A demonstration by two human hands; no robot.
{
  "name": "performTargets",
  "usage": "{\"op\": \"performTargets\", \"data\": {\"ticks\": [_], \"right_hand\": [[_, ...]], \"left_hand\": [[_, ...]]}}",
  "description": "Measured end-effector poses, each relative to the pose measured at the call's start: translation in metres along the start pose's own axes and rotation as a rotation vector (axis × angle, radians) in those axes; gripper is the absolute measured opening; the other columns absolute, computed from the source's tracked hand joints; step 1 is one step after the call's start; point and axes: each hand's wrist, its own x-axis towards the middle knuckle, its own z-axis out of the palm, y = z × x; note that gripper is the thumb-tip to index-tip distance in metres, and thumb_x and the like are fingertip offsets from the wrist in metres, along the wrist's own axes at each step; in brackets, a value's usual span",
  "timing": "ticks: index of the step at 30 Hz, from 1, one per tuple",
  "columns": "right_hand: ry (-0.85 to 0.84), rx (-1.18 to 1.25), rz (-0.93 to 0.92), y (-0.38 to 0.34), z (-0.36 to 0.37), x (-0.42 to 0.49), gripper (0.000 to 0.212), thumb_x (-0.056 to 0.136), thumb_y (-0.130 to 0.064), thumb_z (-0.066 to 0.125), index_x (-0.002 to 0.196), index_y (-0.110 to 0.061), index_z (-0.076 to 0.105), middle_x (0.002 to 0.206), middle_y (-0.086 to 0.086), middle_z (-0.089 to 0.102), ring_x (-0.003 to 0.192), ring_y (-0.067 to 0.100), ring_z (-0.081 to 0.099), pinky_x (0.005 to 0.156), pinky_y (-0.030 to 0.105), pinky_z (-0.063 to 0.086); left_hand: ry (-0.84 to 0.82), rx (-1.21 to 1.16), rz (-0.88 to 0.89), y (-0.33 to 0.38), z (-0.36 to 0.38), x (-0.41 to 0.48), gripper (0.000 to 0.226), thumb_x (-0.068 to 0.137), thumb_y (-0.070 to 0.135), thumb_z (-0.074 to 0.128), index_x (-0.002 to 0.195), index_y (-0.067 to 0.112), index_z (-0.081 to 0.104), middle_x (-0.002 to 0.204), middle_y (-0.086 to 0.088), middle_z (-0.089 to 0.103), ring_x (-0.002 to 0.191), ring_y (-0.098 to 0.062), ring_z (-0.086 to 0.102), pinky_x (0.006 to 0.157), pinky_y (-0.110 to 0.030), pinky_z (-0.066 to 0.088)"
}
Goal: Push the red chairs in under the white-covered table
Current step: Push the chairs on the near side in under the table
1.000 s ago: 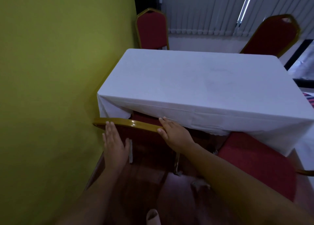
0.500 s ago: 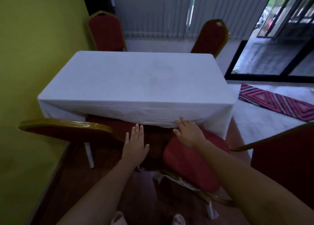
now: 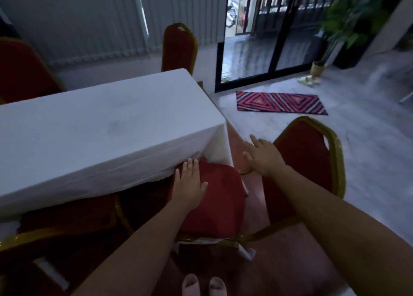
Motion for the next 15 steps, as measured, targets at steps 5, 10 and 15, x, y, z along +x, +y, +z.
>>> {"op": "performTargets", "data": {"ticks": [5,10,15], "right_hand": [[0.025,-0.030,0.137,0.070,-0.009,-0.022,0.054,0.099,-0.042,0.031,0.148,-0.020,0.028,0.160,0.007,0.015,0.142,0.030,0.021,0.114,0.050,0.016],[0.037,-0.062,0.219,0.128,-0.026,-0.041,0.054,0.100,-0.044,0.027,0.150,-0.024,0.023,0.161,0.004,0.010,0.144,0.030,0.015,0.116,0.048,0.009],[0.043,-0.114,0.253,0.189,-0.039,-0.053,0.052,0.101,-0.040,0.026,0.150,-0.022,0.024,0.160,0.004,0.014,0.143,0.031,0.018,0.114,0.048,0.015]], "left_hand": [[-0.049,-0.029,0.148,0.065,0.019,0.016,0.073,0.097,0.044,0.034,0.150,0.007,-0.001,0.159,-0.013,0.001,0.147,-0.024,0.001,0.117,-0.044,0.003],[-0.074,-0.060,0.277,0.134,0.037,0.013,0.088,0.078,0.057,0.003,0.150,0.007,0.005,0.159,-0.013,0.009,0.147,-0.024,0.005,0.117,-0.045,0.005],[-0.112,-0.145,0.384,0.204,0.048,0.021,0.095,0.075,0.065,0.000,0.150,0.007,0.002,0.159,-0.014,0.006,0.146,-0.026,0.005,0.117,-0.047,0.004]]}}
